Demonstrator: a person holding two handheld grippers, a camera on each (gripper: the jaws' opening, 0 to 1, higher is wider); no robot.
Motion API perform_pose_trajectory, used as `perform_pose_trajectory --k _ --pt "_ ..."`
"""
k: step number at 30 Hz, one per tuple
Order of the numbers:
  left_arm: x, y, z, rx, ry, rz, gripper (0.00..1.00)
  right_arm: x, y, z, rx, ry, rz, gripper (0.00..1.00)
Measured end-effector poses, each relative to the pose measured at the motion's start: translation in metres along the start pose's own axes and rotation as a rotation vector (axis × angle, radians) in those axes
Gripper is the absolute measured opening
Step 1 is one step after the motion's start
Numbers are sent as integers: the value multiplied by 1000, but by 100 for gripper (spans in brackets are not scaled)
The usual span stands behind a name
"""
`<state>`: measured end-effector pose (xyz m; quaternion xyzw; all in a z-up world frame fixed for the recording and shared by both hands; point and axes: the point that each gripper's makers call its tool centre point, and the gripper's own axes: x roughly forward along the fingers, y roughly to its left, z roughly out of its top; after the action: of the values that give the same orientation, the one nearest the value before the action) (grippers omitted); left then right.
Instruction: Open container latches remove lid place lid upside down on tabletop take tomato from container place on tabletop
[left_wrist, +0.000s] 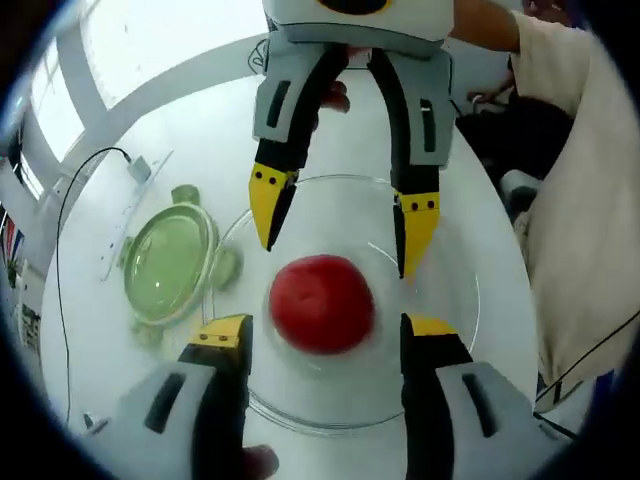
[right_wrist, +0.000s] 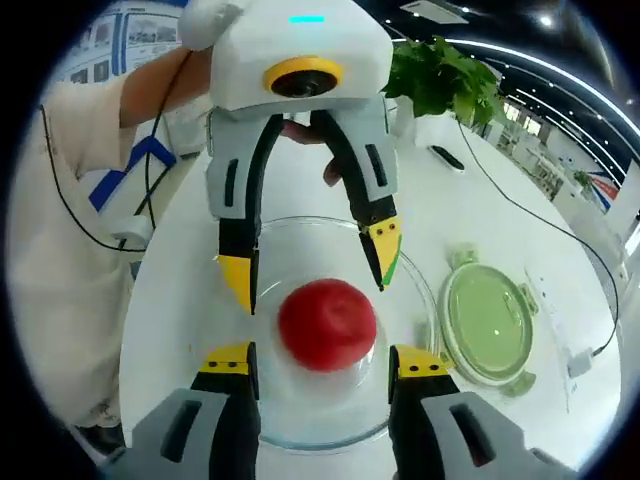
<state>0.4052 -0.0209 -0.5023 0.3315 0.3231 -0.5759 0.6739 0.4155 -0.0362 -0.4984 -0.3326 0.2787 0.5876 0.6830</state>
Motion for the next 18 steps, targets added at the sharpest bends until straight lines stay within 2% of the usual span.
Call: perform_pose_trajectory --k 11,18 --pt "10 2 -7 2 12 0 51 22 5 -10 -52 72 6 45" --pt "11 9 -9 -4 2 12 48 28 6 -9 -46 71 1 42"
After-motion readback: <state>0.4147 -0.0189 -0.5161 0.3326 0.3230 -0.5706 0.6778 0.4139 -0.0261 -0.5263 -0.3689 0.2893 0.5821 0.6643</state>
